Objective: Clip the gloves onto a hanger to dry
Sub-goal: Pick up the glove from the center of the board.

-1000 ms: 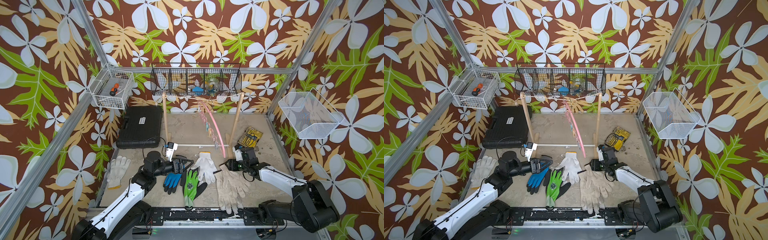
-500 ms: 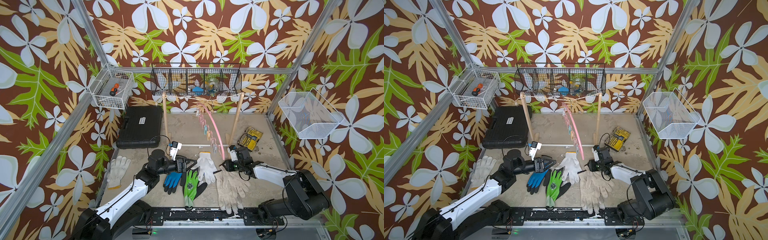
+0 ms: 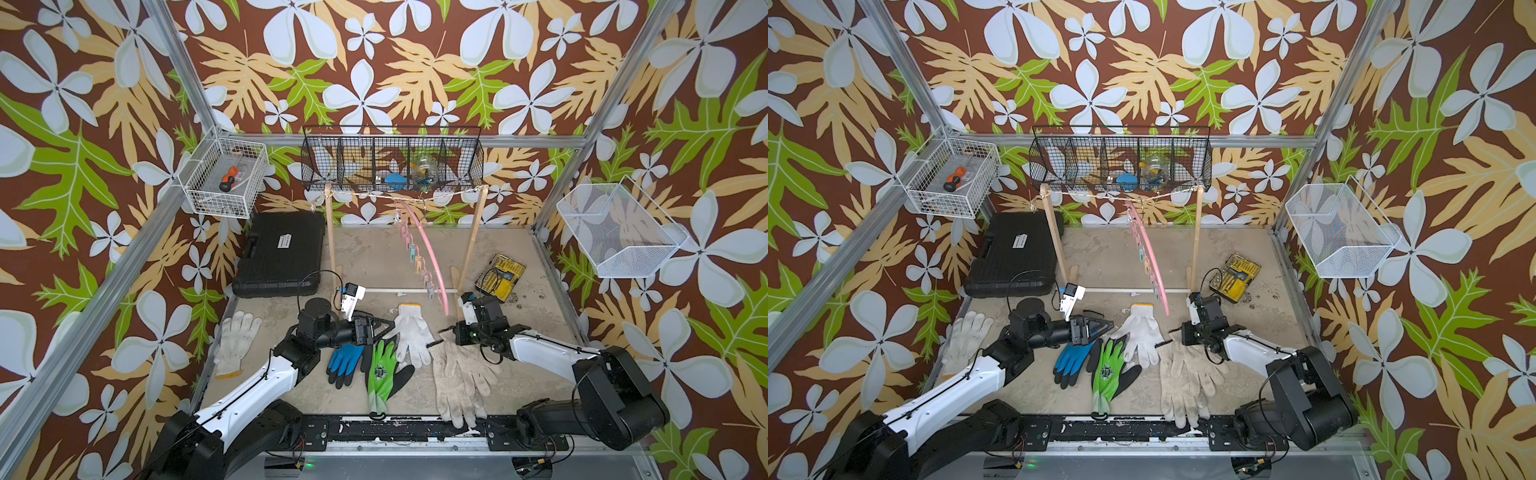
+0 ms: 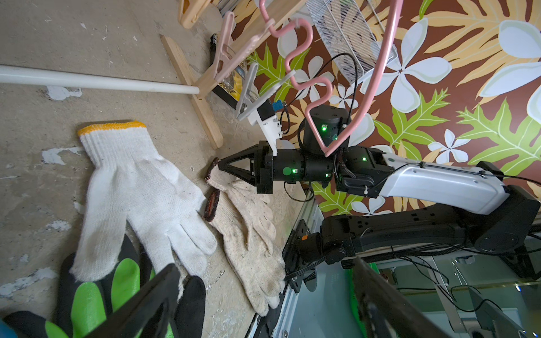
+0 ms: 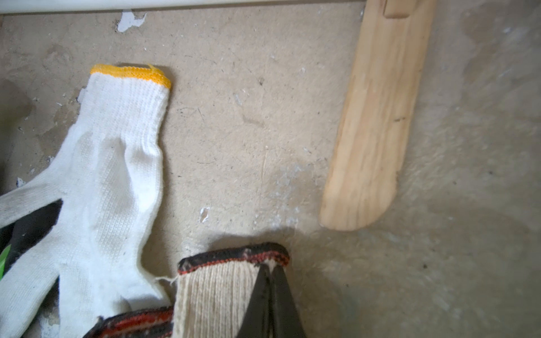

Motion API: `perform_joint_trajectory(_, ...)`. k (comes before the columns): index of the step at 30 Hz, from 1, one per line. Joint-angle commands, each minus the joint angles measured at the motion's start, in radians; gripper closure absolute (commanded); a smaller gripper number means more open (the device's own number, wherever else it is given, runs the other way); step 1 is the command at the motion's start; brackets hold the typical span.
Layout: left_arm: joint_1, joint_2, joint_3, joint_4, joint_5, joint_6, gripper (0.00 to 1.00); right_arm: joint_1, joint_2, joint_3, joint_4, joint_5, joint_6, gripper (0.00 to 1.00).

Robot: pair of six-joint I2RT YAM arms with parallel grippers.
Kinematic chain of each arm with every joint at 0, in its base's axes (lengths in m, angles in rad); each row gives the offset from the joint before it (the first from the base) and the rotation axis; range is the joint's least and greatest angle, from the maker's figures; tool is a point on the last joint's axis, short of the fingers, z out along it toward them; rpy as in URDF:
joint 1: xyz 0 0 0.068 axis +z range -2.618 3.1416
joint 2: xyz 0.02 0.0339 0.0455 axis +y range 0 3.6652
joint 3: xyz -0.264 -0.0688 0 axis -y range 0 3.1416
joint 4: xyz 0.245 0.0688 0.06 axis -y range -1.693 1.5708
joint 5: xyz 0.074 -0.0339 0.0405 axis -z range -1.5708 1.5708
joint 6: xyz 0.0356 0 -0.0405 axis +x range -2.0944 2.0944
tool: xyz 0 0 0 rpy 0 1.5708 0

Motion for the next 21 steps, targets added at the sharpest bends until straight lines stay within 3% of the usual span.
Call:
perform_joint_trajectory(1,0.0,0.004,0.011,0.02,0.02,0.023,0.06,0.0,-0.03,0.003,-0.015,0.009,0.002,1.0)
perform_joint_trajectory(7,0.0,0.017,0.051,0.009,0.033,0.043,0.06,0.0,-0.165,0.062,-0.086,0.04,-0.029,1.0)
perform_joint_trajectory(11,0.0,0.021,0.126,-0.052,0.025,0.099,0.06,0.0,-0.274,0.116,-0.099,-0.003,-0.047,1.0)
perform_joint_trajectory(21,-0.021,-0.047,0.193,-0.064,-0.104,0.3,0.12,0.0,-0.391,0.153,-0.099,-0.104,-0.014,1.0)
